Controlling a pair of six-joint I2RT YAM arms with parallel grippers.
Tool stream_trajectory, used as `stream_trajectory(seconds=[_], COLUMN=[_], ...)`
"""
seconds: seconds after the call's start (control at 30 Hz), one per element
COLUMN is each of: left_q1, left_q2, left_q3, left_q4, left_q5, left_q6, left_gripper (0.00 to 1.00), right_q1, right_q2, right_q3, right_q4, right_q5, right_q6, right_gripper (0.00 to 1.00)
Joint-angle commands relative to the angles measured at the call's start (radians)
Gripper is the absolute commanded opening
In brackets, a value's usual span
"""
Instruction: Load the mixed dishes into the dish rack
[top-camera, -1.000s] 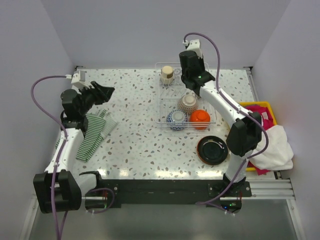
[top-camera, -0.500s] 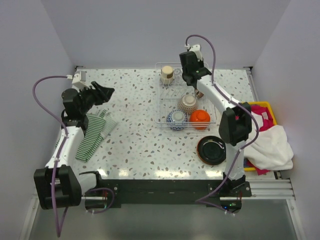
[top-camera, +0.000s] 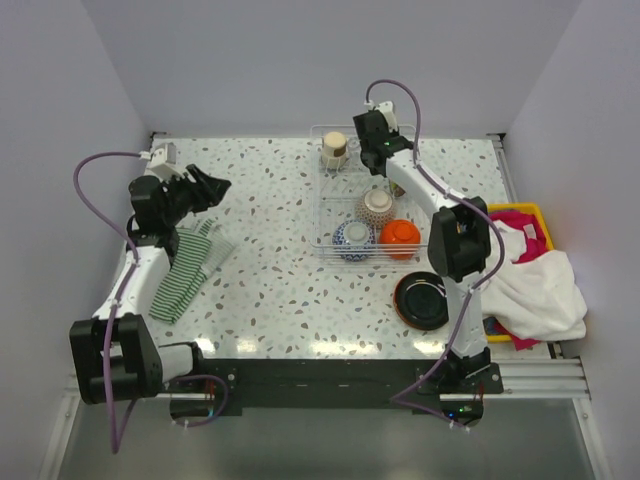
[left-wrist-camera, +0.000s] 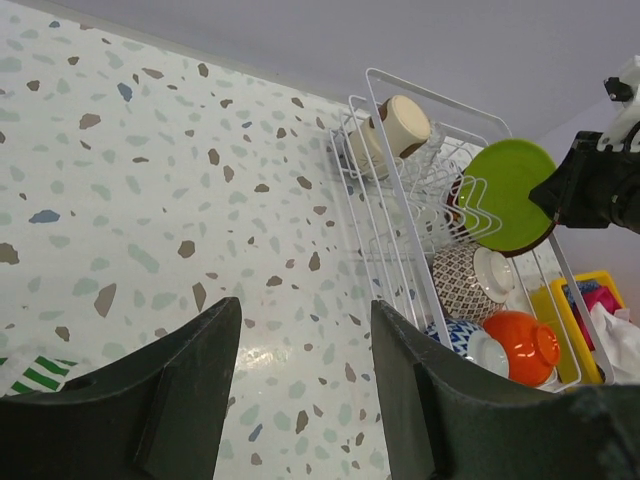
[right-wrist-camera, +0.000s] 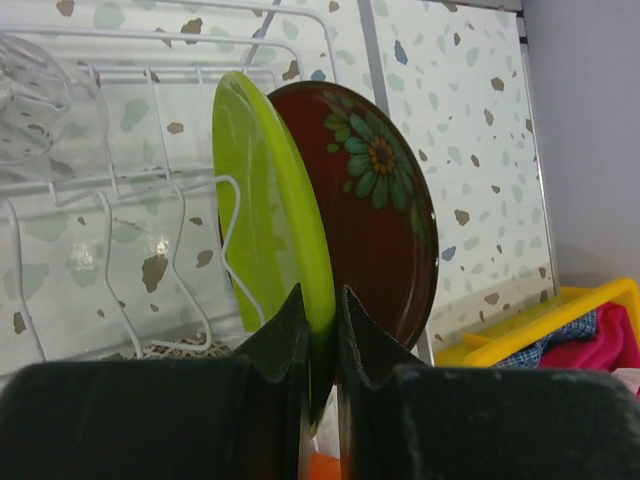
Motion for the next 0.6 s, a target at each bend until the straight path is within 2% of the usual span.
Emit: stream_trajectory(seconds=[0.0, 0.1, 0.13, 0.23, 0.33, 0.43, 0.5, 0.53, 0.57], left_q1=[0.012, 0.012, 0.010, 0.004, -0.020, -0.077, -0.146, -0.166, -0.184], left_q2=[0.011, 0.019, 0.022, 0.024, 0.021, 0.007, -0.006, -0.019, -0.025], left_q3=[0.018, 0.007, 0.004, -0.016, -0.025, -0.028, -0.032, -0.046, -0.054], left_q4=[0.033, 0.046, 0.050, 0.076, 0.084, 0.076, 0.062, 0.056, 0.053], left_q5=[0.000, 0.008, 0.012, 0.018, 0.029, 0.049, 0.055, 0.060, 0.072], left_q6=[0.021, 0.002, -0.007, -0.028, -0.025, 0.014, 0.053, 0.062, 0.071], left_gripper=[0.59, 0.59, 0.59, 0.59, 0.59, 0.59, 0.60, 0.60, 0.60], right_q1=[-0.009, -0.010, -0.010, -0.009, -0.009, -0.009, -0.010, -0.009, -0.009], right_q2=[-0.007, -0.028, -0.051, -0.106, -0.166, -0.297, -0.409, -0.451, -0.551], right_q3=[0.041, 0.026, 0.020, -0.005, -0.039, -0.132, -0.233, -0.278, -0.383], right_q4=[-0.022, -0.025, -0.025, -0.030, -0.047, -0.065, -0.116, -0.128, -0.140], right_q5=[-0.024, -0.041, -0.050, -0.065, -0.085, -0.128, -0.223, -0.263, -0.385], right_q6=[0.034, 0.025, 0.019, 0.011, -0.005, -0.053, -0.074, -0.172, -0.218], right_gripper=[0.10, 0.34, 0.45, 0.58, 0.64, 0.68, 0.73, 0.74, 0.74])
